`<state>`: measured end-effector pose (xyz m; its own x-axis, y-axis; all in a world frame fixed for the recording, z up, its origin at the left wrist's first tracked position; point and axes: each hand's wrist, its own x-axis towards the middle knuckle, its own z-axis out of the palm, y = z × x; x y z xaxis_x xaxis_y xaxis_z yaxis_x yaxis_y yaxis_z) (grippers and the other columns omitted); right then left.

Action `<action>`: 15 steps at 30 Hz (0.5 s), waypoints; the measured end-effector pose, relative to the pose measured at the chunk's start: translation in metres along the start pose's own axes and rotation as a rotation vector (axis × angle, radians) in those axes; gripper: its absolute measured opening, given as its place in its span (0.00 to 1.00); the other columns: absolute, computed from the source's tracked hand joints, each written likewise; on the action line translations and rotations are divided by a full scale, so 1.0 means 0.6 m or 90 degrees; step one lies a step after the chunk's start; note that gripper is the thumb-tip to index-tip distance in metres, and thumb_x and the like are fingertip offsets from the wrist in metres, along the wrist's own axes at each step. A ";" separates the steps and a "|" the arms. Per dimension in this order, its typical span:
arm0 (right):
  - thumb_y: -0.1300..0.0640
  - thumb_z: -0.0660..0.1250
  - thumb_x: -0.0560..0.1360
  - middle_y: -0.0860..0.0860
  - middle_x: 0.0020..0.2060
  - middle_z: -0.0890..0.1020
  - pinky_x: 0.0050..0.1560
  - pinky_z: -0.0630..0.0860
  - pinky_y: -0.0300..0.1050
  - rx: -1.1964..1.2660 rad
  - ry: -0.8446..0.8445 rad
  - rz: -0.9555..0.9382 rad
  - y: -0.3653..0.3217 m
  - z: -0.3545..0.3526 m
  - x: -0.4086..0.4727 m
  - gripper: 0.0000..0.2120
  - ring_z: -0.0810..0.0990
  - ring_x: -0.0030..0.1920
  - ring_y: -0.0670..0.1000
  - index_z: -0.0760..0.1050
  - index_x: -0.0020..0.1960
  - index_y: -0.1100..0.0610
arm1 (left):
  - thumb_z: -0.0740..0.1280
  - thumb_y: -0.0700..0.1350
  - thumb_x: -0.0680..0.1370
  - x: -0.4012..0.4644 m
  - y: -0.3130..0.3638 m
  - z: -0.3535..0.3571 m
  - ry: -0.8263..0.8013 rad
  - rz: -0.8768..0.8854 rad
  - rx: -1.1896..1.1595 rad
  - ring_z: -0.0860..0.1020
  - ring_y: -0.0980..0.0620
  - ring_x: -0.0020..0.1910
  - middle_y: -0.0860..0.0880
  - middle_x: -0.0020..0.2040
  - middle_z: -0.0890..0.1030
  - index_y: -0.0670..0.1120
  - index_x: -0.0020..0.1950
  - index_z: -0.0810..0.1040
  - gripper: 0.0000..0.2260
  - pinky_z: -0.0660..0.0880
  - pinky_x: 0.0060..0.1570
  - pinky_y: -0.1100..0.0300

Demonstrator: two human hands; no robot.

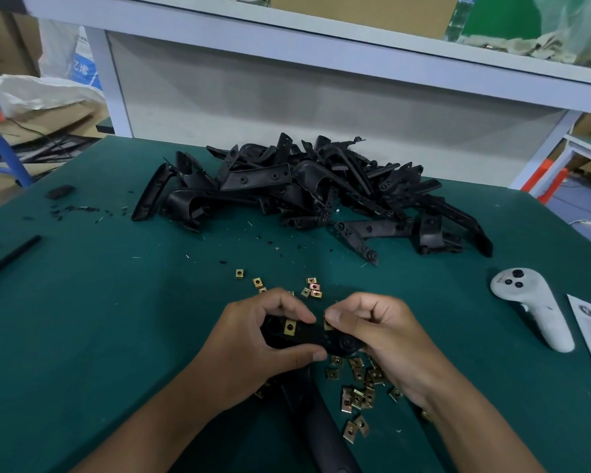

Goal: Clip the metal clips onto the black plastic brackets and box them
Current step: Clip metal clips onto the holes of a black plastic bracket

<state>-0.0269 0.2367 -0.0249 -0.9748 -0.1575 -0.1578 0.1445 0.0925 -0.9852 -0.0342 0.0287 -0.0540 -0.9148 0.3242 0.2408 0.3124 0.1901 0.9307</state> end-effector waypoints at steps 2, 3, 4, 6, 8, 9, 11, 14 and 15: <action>0.45 0.77 0.66 0.52 0.42 0.87 0.43 0.78 0.41 0.001 0.003 0.002 0.001 0.000 0.000 0.13 0.83 0.41 0.49 0.86 0.44 0.52 | 0.79 0.61 0.65 -0.001 -0.002 0.001 0.000 0.000 0.008 0.83 0.59 0.47 0.59 0.47 0.85 0.61 0.49 0.81 0.16 0.76 0.47 0.69; 0.45 0.76 0.66 0.52 0.42 0.87 0.43 0.78 0.41 -0.003 0.002 0.002 0.002 0.001 0.000 0.13 0.83 0.41 0.49 0.86 0.44 0.52 | 0.79 0.62 0.65 -0.002 -0.003 0.002 -0.003 -0.001 0.010 0.83 0.60 0.48 0.59 0.47 0.85 0.61 0.49 0.81 0.16 0.76 0.47 0.69; 0.45 0.76 0.66 0.51 0.42 0.87 0.43 0.78 0.40 -0.010 0.000 0.000 0.002 0.000 -0.001 0.12 0.83 0.41 0.48 0.86 0.43 0.52 | 0.79 0.62 0.65 -0.002 -0.003 0.002 -0.003 -0.001 0.014 0.83 0.61 0.48 0.60 0.47 0.85 0.62 0.49 0.81 0.16 0.75 0.48 0.69; 0.46 0.76 0.67 0.51 0.41 0.87 0.41 0.78 0.38 -0.026 0.002 -0.008 0.001 0.000 -0.001 0.11 0.83 0.41 0.47 0.86 0.43 0.52 | 0.79 0.62 0.65 -0.002 -0.003 0.002 0.003 0.005 0.025 0.82 0.62 0.49 0.61 0.47 0.85 0.62 0.50 0.80 0.17 0.74 0.48 0.71; 0.46 0.76 0.68 0.50 0.40 0.87 0.40 0.77 0.37 -0.038 0.008 -0.021 0.001 -0.002 -0.001 0.10 0.83 0.39 0.46 0.86 0.42 0.53 | 0.79 0.62 0.64 -0.003 -0.002 0.002 0.006 0.000 0.013 0.83 0.62 0.46 0.61 0.47 0.85 0.63 0.52 0.80 0.19 0.76 0.47 0.71; 0.46 0.76 0.68 0.50 0.39 0.87 0.39 0.77 0.37 -0.039 0.006 -0.025 0.001 -0.002 -0.002 0.11 0.82 0.38 0.46 0.85 0.42 0.54 | 0.79 0.62 0.64 -0.003 -0.002 0.002 0.005 -0.004 0.007 0.84 0.61 0.45 0.60 0.46 0.85 0.64 0.54 0.80 0.20 0.76 0.46 0.70; 0.45 0.74 0.72 0.49 0.38 0.86 0.38 0.75 0.37 -0.036 -0.015 -0.035 0.000 -0.003 -0.002 0.11 0.81 0.37 0.44 0.85 0.40 0.53 | 0.80 0.62 0.65 -0.002 -0.004 0.001 0.006 -0.006 0.005 0.83 0.61 0.43 0.58 0.45 0.85 0.65 0.56 0.80 0.21 0.77 0.45 0.69; 0.42 0.70 0.77 0.47 0.39 0.86 0.39 0.75 0.37 -0.061 -0.032 -0.067 0.003 -0.003 -0.002 0.15 0.80 0.38 0.43 0.86 0.45 0.52 | 0.80 0.60 0.67 -0.002 -0.005 -0.002 0.002 -0.008 -0.009 0.83 0.59 0.41 0.55 0.44 0.85 0.64 0.57 0.82 0.20 0.78 0.44 0.65; 0.40 0.68 0.76 0.47 0.40 0.86 0.40 0.74 0.37 -0.072 -0.032 -0.075 0.004 -0.004 -0.002 0.16 0.80 0.40 0.44 0.87 0.46 0.51 | 0.79 0.60 0.67 -0.002 -0.005 -0.003 -0.003 -0.009 -0.011 0.83 0.59 0.42 0.56 0.45 0.85 0.64 0.57 0.82 0.19 0.79 0.45 0.64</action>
<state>-0.0259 0.2394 -0.0267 -0.9737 -0.2230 -0.0473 0.0066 0.1799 -0.9837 -0.0343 0.0262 -0.0566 -0.9181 0.3252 0.2266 0.2949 0.1783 0.9387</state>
